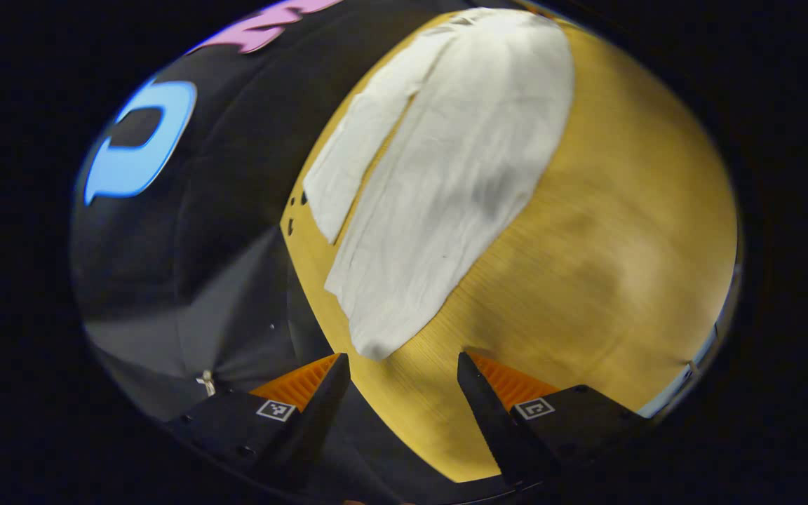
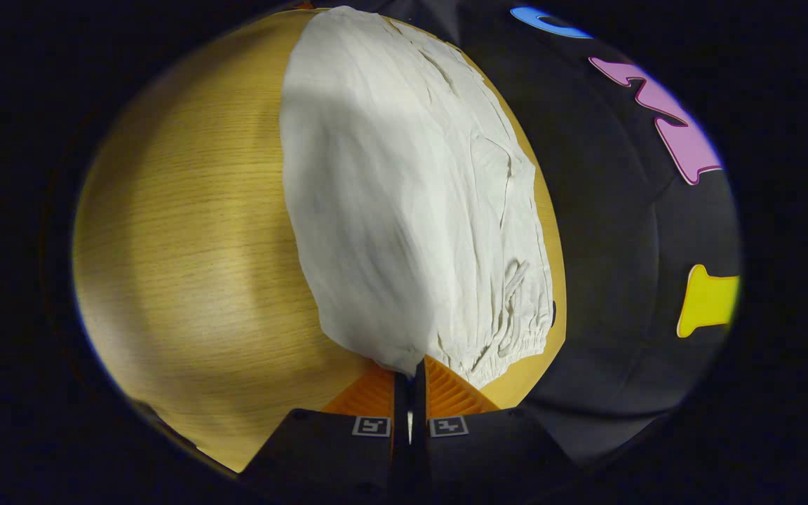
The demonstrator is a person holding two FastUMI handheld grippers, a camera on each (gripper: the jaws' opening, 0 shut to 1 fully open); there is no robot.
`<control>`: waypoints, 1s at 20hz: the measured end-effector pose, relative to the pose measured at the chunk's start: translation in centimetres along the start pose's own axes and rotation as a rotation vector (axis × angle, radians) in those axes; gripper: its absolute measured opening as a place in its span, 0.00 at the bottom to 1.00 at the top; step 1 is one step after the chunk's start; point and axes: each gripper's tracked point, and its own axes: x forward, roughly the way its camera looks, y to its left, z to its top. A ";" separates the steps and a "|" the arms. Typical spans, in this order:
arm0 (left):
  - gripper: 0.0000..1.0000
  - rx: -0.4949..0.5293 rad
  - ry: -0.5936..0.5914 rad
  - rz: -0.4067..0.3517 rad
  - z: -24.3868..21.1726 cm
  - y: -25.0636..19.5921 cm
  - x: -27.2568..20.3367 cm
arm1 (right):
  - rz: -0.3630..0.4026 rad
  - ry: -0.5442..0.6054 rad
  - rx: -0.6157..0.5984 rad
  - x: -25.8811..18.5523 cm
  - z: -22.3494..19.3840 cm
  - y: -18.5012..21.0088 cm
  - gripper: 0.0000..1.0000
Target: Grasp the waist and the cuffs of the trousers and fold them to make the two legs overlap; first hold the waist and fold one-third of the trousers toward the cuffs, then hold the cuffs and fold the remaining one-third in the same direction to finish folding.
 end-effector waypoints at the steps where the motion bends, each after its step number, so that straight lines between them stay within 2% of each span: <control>1: 0.96 0.016 0.004 -0.006 -0.2 0.0 0.8 | -0.002 0.000 -0.008 0.0 -0.1 0.0 0.05; 4: 0.93 0.066 0.004 0.009 0.3 1.2 2.5 | -0.006 0.003 -0.018 -0.1 0.0 0.1 0.05; 8: 0.86 0.251 -0.062 0.002 2.1 2.2 4.5 | -0.005 -0.006 -0.025 -0.1 0.0 0.0 0.05; 10: 0.79 0.303 -0.067 -0.022 2.4 1.9 5.0 | -0.009 -0.011 -0.035 -0.2 0.1 0.0 0.05; 11: 0.68 0.306 -0.060 -0.031 2.2 1.9 5.3 | -0.013 -0.010 -0.041 0.0 0.0 0.1 0.05; 13: 0.55 0.291 -0.042 -0.051 2.1 1.6 5.6 | -0.021 -0.011 -0.054 0.1 0.1 0.0 0.05; 15: 0.34 0.280 -0.033 -0.059 2.4 1.5 5.9 | -0.021 -0.016 -0.055 0.0 0.1 0.0 0.05; 16: 0.30 0.271 -0.028 -0.069 2.4 1.2 6.1 | -0.020 -0.018 -0.052 0.0 0.1 0.0 0.05; 17: 0.18 0.266 -0.019 -0.074 2.2 1.0 6.1 | -0.020 -0.021 -0.051 0.0 0.2 0.1 0.05; 19: 0.09 0.244 -0.011 -0.056 2.3 1.1 6.0 | -0.024 -0.026 -0.066 0.1 0.2 0.0 0.05; 20: 0.08 0.226 -0.005 -0.048 2.4 1.0 6.1 | -0.025 -0.028 -0.072 0.1 0.2 0.0 0.05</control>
